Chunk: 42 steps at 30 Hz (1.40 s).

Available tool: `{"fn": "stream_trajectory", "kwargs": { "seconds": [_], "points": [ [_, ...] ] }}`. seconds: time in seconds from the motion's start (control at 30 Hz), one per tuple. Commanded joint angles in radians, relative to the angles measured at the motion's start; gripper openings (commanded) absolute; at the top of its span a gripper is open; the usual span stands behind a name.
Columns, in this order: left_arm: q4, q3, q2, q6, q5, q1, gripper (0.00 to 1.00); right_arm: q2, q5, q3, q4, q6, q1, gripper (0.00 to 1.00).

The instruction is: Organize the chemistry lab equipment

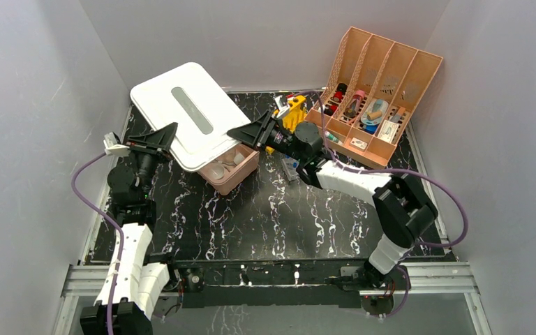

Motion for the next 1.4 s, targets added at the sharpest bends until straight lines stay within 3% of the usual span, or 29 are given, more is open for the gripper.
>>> {"fn": "stream_trajectory", "kwargs": {
  "seconds": [0.0, 0.1, 0.23, 0.37, 0.47, 0.77, 1.13, 1.37],
  "points": [
    [0.073, 0.005, -0.015, 0.017, 0.051, -0.007, 0.00, 0.042, -0.048, 0.082, 0.105, 0.040, -0.008, 0.31],
    [0.068, 0.015, 0.007, 0.036, 0.127, -0.007, 0.00, 0.013, -0.042, 0.045, 0.089, 0.026, -0.033, 0.00],
    [-0.058, 0.019, -0.032, 0.106, 0.166, -0.007, 0.30, -0.010, -0.096, -0.010, 0.147, 0.099, -0.115, 0.00],
    [-0.309, 0.088, -0.084, 0.312, 0.176, -0.007, 0.66, -0.006, -0.210, -0.023, 0.166, 0.175, -0.223, 0.00],
    [-0.507, 0.147, -0.106, 0.445, 0.127, -0.008, 0.79, 0.007, -0.281, -0.029, 0.163, 0.210, -0.295, 0.00],
    [-0.685, 0.283, -0.115, 0.658, 0.097, -0.029, 0.85, 0.192, -0.438, 0.002, 0.298, 0.339, -0.319, 0.00],
    [-0.684, 0.252, -0.122, 0.665, 0.093, -0.041, 0.85, 0.349, -0.448, 0.066, 0.327, 0.335, -0.268, 0.00],
    [-0.704, 0.254, -0.128, 0.693, 0.084, -0.040, 0.85, 0.422, -0.425, 0.071, 0.480, 0.440, -0.257, 0.00]
  ]
}}
